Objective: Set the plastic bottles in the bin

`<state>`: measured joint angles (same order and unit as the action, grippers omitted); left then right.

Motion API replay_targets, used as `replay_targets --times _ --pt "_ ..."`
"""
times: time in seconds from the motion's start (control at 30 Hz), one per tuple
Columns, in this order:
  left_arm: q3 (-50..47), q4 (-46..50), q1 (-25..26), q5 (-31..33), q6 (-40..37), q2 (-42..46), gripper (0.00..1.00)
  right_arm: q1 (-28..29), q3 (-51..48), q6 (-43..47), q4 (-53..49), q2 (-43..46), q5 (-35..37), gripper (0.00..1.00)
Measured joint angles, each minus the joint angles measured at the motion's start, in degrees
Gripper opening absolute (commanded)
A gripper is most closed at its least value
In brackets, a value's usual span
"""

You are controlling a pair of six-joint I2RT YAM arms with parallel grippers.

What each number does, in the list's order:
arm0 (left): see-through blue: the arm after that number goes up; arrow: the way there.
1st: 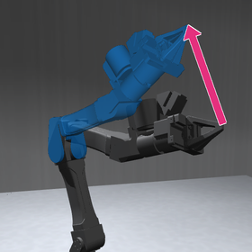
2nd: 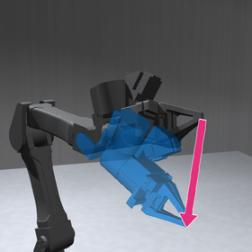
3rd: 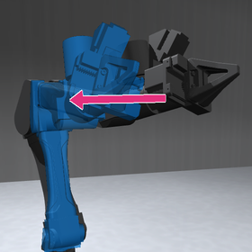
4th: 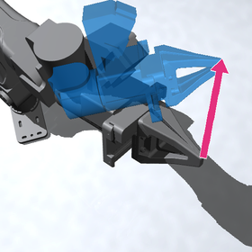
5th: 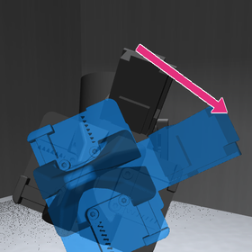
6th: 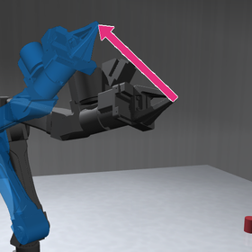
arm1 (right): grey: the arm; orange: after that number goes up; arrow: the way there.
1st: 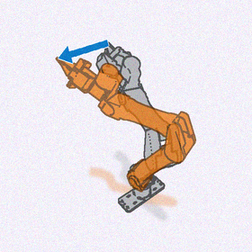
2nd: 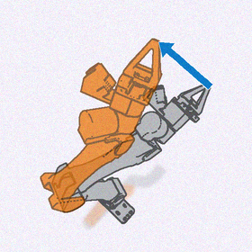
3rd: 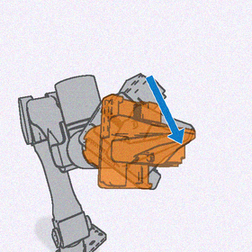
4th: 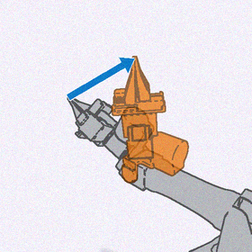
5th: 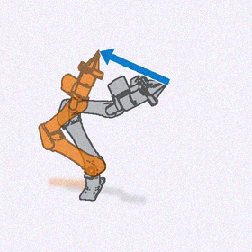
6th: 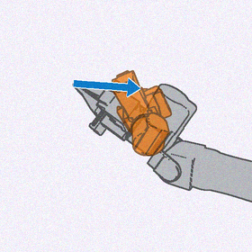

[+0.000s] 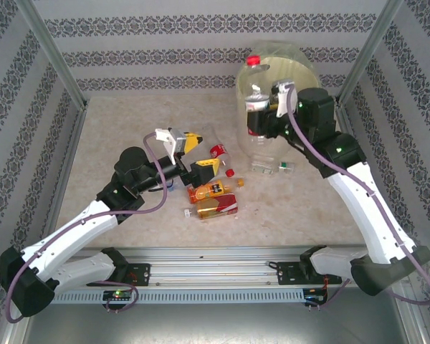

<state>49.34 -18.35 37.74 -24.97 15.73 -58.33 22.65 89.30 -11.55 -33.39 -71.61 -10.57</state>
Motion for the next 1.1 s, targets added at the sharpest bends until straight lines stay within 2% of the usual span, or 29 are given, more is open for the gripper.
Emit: replay_targets --times 0.37,0.63,0.93,1.1 --pt "-0.5 -1.2 -0.8 0.0 1.2 0.3 1.00 -8.0 15.5 0.5 1.1 -13.6 1.7 0.57" --pt "-0.5 -1.1 -1.1 0.2 0.4 0.0 1.00 -12.1 26.8 1.3 -3.0 -25.9 5.8 0.58" --pt "-0.5 0.2 -1.1 1.1 -3.0 -0.4 1.00 -13.2 27.9 1.3 -7.8 -32.5 3.8 0.62" --pt "-0.5 1.7 -1.1 1.8 -4.7 -1.0 1.00 -13.2 27.7 1.3 -8.8 -33.6 1.9 0.71"
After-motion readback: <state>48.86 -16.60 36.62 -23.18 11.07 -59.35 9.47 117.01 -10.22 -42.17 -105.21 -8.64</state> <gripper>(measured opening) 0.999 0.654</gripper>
